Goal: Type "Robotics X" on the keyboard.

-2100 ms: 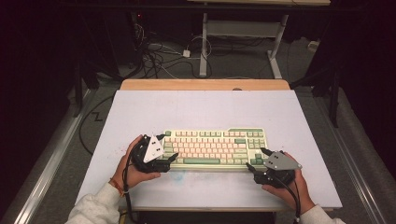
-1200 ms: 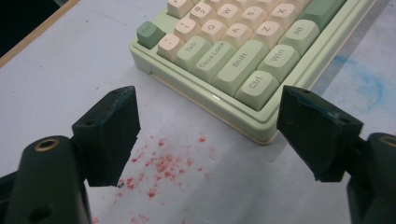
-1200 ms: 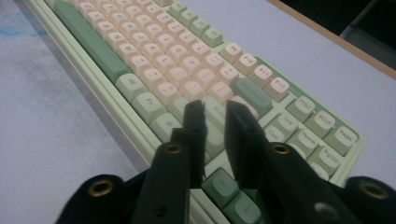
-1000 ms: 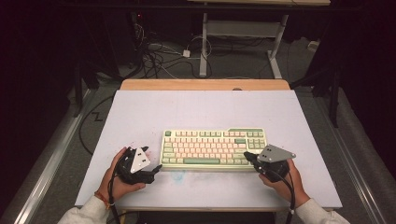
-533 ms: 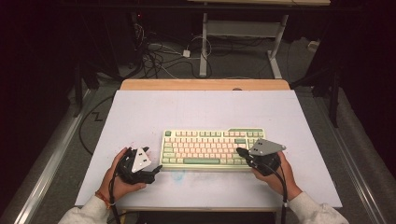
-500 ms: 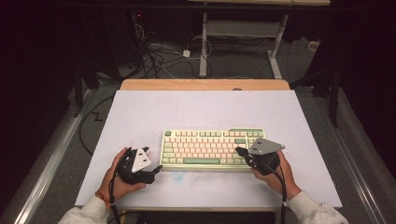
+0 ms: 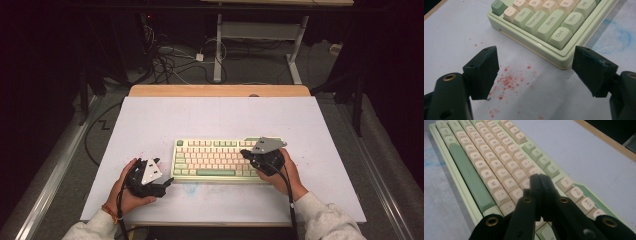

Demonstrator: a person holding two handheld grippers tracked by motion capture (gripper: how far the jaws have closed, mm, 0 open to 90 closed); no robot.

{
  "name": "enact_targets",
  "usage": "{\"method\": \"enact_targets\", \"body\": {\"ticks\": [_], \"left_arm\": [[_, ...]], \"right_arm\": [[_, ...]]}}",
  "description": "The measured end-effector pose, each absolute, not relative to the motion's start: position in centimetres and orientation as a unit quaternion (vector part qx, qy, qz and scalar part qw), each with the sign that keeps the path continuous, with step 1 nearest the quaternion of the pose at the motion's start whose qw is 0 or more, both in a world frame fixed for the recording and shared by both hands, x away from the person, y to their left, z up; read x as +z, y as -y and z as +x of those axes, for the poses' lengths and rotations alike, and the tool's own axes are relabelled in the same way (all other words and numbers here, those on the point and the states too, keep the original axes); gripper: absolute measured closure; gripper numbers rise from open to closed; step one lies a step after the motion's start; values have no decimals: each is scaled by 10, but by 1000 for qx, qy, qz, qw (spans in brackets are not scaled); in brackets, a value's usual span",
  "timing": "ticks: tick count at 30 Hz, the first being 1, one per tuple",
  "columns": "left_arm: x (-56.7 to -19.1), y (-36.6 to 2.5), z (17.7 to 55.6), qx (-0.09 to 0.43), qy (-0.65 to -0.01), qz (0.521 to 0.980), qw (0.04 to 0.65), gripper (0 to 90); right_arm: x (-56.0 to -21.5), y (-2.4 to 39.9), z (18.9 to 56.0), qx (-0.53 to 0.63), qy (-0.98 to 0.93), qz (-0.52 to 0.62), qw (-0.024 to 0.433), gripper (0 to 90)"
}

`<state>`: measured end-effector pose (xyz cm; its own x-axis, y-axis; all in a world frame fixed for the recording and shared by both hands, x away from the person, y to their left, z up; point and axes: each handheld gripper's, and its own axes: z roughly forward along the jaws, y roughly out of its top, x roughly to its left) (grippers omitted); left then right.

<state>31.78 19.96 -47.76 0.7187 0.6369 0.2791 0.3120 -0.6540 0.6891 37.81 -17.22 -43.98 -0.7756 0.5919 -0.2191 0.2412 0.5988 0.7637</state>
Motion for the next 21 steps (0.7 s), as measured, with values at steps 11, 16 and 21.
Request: {"method": "enact_targets", "body": {"ticks": [11,16,21], "left_arm": [[-479,-199,318,254,-269,875,311,204],[-479,-199,318,252,-269,875,312,205],[-479,-199,318,252,-269,876,313,204]], "right_arm": [[-445,150,393,361,-874,237,222,898],[-448,141,396,355,-878,233,218,899],[-451,132,399,347,-884,228,215,899]]}}
